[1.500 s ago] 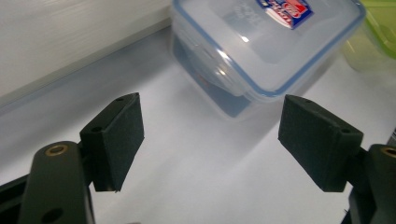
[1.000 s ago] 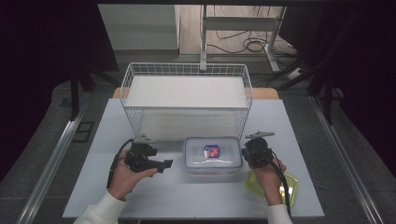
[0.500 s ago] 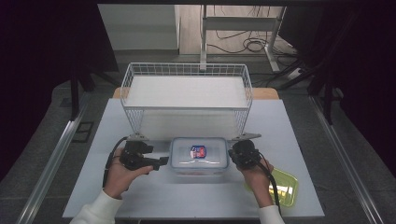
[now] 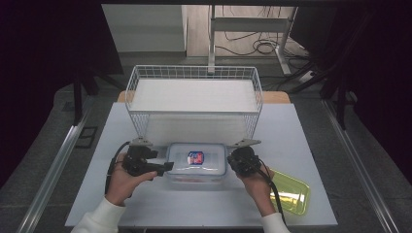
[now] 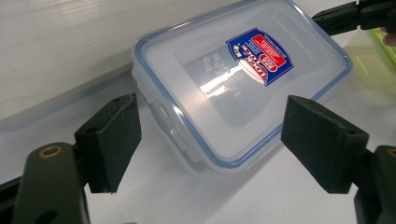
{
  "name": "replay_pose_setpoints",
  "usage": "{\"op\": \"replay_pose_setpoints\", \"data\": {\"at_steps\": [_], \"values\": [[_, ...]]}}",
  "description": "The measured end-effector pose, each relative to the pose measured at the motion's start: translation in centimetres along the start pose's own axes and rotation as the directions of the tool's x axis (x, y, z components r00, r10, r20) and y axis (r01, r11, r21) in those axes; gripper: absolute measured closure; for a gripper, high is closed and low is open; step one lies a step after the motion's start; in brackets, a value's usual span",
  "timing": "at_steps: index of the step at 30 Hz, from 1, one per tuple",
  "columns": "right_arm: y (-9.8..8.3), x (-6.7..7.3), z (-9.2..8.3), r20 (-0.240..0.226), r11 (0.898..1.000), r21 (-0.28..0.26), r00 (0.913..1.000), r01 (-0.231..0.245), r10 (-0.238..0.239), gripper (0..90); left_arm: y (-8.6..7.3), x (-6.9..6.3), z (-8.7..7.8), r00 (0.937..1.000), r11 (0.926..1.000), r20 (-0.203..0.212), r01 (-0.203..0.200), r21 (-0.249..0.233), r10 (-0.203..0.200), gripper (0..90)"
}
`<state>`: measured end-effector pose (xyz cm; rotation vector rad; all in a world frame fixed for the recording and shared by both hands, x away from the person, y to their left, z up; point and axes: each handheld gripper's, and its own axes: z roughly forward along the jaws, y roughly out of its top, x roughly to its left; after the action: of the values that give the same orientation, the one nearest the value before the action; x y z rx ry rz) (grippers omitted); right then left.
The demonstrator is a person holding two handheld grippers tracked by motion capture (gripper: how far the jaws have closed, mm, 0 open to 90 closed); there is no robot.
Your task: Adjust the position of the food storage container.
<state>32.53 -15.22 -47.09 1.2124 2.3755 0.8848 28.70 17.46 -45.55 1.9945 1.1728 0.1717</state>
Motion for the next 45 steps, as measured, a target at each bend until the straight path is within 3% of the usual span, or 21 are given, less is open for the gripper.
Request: {"op": "replay_pose_setpoints", "data": {"at_steps": [11,18,20,22,25,27,28,29,30,31,34,45], "values": [[0.5,0.7,0.7,-0.014,1.0,-0.012,0.9998,0.01,-0.01,89.3,-0.2,0.3,-0.2,1.0,1.0,-0.002,0.004,-0.002,-0.004,20.3],[0.8,0.9,1.0,-0.036,1.0,-0.017,0.9991,0.023,-0.024,89.2,-0.6,1.1,-0.9,0.9993,0.9991,0.004,0.037,-0.021,-0.037,20.3],[0.8,0.8,0.8,-0.042,0.999,-0.032,0.999,0.016,-0.017,89.2,-0.7,1.2,-1.0,0.9991,0.9987,-0.001,0.042,-0.031,-0.042,20.4],[0.9,0.7,0.3,-0.015,0.998,-0.057,0.9998,0.009,-0.01,89.1,-0.8,1.2,-1.1,0.9992,0.9988,0.001,0.04,-0.03,-0.04,20.4],[1.0,0.2,-0.7,-0.039,0.995,-0.091,0.9988,-0.032,0.028,87.7,-0.9,1.2,-1.0,0.9995,0.9992,0.006,0.032,-0.024,-0.032,20.4],[0.9,-0.2,-1.3,-0.061,0.993,-0.106,0.9968,-0.057,0.051,79.8,-1.0,1.2,-1.1,0.9995,0.9993,0.009,0.029,-0.024,-0.029,20.4],[0.7,-0.6,-1.8,-0.076,0.987,-0.132,0.9938,-0.09,0.081,64.3,-1.0,1.2,-1.2,0.9994,0.999,0.01,0.034,-0.027,-0.034,20.4],[0.7,-0.6,-1.8,-0.076,0.987,-0.132,0.9938,-0.09,0.081,64.3,-1.0,1.3,-1.3,0.9992,0.9988,0.013,0.038,-0.029,-0.038,20.4],[0.7,-0.9,-2.2,-0.104,0.978,-0.16,0.9875,-0.134,0.119,51.3,-1.0,1.3,-1.3,0.9992,0.9988,0.014,0.038,-0.03,-0.037,20.5],[0.7,-0.9,-2.2,-0.104,0.978,-0.16,0.9875,-0.134,0.119,51.3,-1.0,1.3,-1.4,0.9992,0.9988,0.013,0.038,-0.032,-0.038,20.5],[0.8,-1.3,-2.7,-0.139,0.971,-0.174,0.9799,-0.167,0.144,38.0,-0.9,1.3,-1.5,0.999,0.9985,0.013,0.043,-0.033,-0.042,20.5],[0.6,-1.5,-2.7,-0.211,0.966,-0.148,0.9606,-0.214,0.181,27.6,-1.1,1.3,-1.3,0.9986,0.9987,0.022,0.048,-0.02,-0.047,20.3]]}}
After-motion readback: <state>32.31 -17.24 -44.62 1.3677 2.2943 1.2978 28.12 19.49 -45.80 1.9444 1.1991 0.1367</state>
